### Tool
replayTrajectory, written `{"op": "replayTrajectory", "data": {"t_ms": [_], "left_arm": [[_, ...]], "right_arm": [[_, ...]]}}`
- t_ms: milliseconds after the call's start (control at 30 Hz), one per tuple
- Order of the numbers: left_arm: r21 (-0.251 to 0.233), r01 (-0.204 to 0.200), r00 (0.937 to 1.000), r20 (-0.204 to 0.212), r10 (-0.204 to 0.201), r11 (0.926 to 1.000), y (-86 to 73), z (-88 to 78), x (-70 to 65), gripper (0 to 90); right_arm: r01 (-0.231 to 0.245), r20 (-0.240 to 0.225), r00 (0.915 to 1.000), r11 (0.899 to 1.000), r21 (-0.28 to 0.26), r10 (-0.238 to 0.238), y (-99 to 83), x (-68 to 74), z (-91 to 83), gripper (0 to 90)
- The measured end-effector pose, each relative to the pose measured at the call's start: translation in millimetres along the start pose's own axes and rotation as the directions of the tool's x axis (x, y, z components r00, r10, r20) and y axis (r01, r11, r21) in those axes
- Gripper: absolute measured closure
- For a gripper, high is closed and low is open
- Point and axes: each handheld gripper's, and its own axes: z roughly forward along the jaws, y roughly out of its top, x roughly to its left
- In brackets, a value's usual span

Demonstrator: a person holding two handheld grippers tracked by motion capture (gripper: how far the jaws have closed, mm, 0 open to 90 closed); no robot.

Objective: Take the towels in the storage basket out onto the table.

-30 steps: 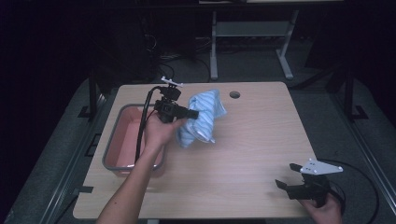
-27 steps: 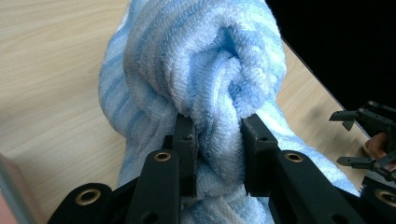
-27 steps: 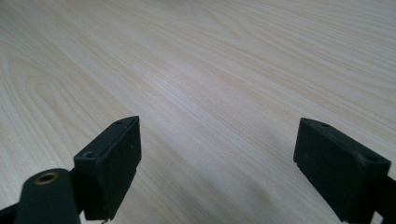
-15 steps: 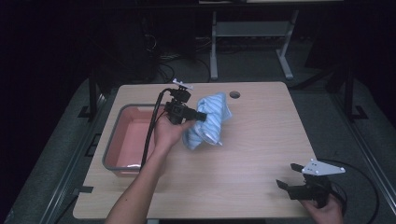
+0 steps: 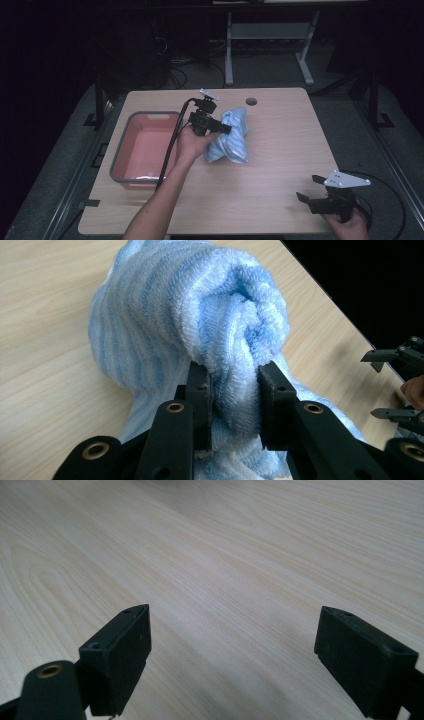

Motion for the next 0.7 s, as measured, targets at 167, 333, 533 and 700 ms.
{"op": "replayTrajectory", "data": {"t_ms": [167, 333, 533, 700], "left_arm": [[0.025, 0.001, 0.9999, 0.01, -0.001, 0.9997, -3.0, 17.6, -1.9, 71.1], [0.037, 0.009, 0.9999, 0.014, -0.009, 0.9993, -3.8, 30.9, -3.3, 71.1], [0.049, 0.008, 0.9999, 0.013, -0.009, 0.9988, -6.2, 44.4, -3.2, 71.0], [0.052, 0.032, 0.9993, 0.018, -0.033, 0.9981, -9.3, 57.5, -3.3, 70.9]], "right_arm": [[0.002, -0.001, 1.0, 1.0, 0.0, -0.002, -0.2, -0.2, 0.2, 14.4], [0.001, -0.004, 1.0, 1.0, -0.001, -0.001, 0.0, -0.2, 0.2, 14.4], [0.001, -0.005, 1.0, 1.0, 0.0, -0.001, 0.0, -0.4, 0.4, 14.4], [0.005, -0.005, 1.0, 1.0, 0.001, -0.005, 0.1, 0.0, 0.7, 14.4]]}}
